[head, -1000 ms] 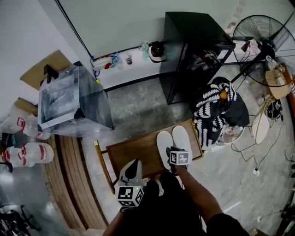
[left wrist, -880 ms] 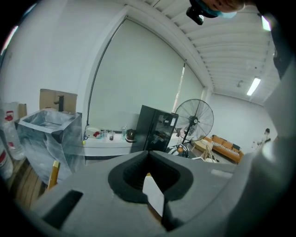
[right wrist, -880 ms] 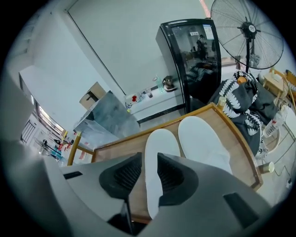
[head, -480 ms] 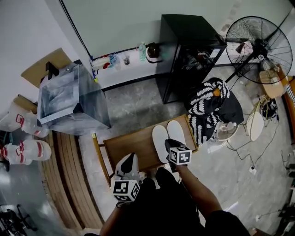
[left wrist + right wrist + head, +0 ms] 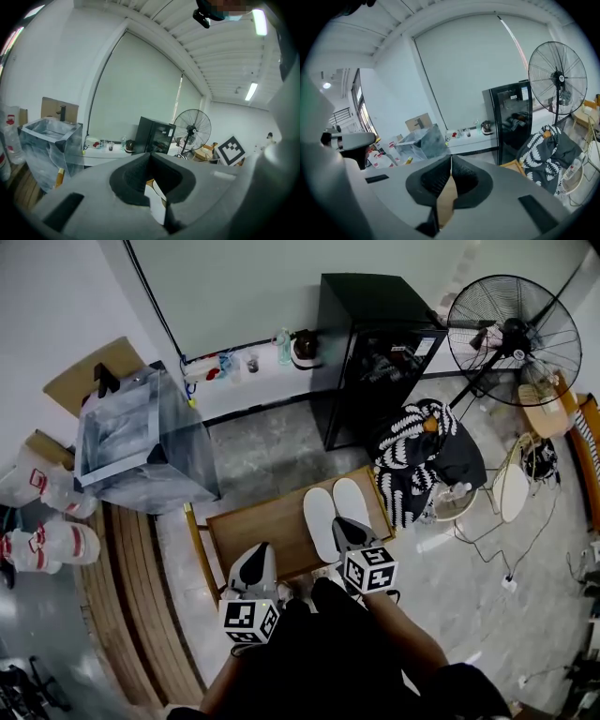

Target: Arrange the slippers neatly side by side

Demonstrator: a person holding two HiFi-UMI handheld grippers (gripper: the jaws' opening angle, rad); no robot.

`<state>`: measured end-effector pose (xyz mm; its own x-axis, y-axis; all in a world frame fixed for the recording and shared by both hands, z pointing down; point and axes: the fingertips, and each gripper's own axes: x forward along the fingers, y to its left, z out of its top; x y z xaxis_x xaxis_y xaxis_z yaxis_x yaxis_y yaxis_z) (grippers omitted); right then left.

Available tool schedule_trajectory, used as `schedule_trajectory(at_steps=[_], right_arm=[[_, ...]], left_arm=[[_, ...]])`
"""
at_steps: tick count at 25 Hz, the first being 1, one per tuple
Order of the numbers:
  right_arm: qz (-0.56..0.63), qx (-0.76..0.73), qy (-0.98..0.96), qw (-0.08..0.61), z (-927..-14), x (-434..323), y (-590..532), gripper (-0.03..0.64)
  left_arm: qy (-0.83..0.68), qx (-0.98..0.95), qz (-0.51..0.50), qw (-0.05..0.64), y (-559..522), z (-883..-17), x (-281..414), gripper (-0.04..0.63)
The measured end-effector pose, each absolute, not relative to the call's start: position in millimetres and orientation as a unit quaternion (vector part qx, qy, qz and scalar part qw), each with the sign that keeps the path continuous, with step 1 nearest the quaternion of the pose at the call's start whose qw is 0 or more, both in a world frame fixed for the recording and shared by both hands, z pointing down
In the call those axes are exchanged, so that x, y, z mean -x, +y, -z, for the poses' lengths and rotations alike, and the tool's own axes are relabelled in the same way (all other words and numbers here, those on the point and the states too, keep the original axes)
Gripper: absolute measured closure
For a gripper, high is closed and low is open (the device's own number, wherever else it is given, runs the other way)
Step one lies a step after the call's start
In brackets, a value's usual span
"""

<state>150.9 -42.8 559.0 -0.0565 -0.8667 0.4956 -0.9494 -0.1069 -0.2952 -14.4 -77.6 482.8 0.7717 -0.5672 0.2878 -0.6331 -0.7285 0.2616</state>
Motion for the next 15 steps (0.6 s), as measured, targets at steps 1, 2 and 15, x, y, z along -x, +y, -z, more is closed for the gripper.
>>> schedule_trajectory(at_steps=[1, 2, 15], right_arm=[[-0.284, -0.684, -0.668, 0.068, -550, -149, -39, 0.6], [-0.275, -0.685, -0.672, 0.066, -541, -146, -35, 0.6], [-0.226, -0.679, -0.697, 0.043, -498, -98, 3, 0.604]], left_arm=[[-0.324, -0.926, -0.093, 0.172, -76, -481, 14, 0.578], [-0.324, -0.926, -0.091, 0.171, -75, -479, 15, 0.578], [-0.318, -0.931, -0.086, 0.158, -68, -476, 14, 0.578]])
